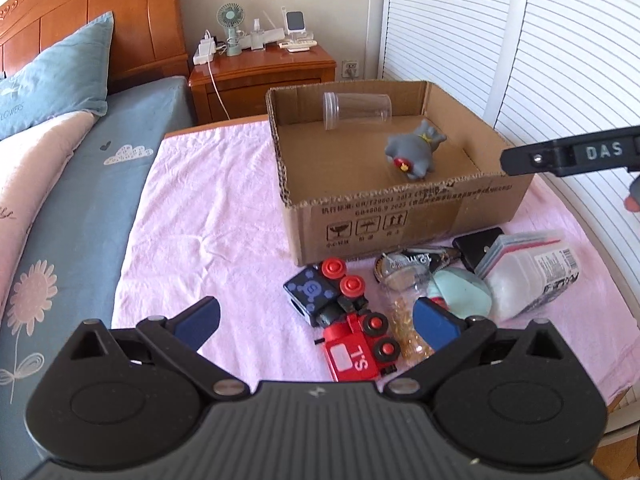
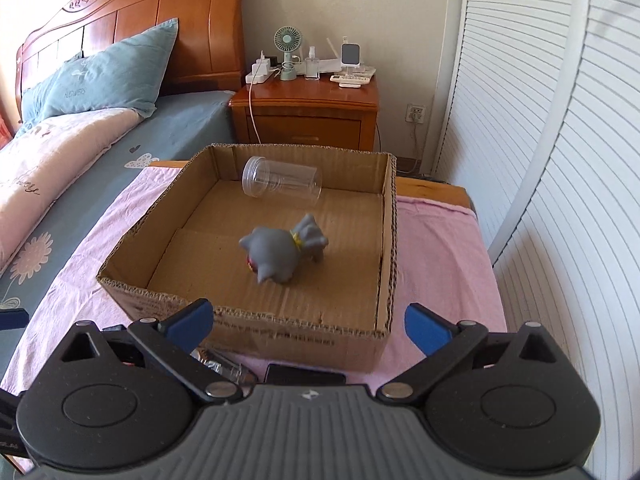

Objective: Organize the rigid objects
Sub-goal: 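Withdraw both tools from the box back toward the remaining items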

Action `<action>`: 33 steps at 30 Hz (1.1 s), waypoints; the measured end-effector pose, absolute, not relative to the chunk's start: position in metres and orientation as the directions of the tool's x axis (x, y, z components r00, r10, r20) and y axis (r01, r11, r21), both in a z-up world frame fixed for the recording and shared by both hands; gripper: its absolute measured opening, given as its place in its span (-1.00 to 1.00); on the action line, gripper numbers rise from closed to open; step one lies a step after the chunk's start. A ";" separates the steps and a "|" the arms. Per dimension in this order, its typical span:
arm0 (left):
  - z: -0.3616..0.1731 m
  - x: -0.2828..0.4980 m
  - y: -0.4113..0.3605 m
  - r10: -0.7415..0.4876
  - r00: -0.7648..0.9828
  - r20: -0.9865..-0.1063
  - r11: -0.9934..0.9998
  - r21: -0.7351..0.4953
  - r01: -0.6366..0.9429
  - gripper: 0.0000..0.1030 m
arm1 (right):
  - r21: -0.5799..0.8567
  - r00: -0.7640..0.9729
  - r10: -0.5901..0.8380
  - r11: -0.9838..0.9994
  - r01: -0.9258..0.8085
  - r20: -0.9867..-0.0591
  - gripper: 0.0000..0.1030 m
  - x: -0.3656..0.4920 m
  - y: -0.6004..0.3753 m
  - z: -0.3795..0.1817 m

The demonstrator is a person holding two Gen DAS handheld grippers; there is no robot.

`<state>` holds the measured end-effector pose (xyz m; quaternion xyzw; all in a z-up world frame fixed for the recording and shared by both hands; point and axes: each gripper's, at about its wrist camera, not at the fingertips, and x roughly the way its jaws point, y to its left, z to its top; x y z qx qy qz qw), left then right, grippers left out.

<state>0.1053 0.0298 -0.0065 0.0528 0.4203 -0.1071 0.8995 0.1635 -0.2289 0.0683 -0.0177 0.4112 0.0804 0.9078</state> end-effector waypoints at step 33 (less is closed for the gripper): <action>-0.028 0.094 0.011 -0.248 0.573 -0.781 0.952 -0.089 0.292 0.98 | 0.012 0.619 0.059 0.997 -0.080 -0.784 1.00 0.099 -0.231 0.002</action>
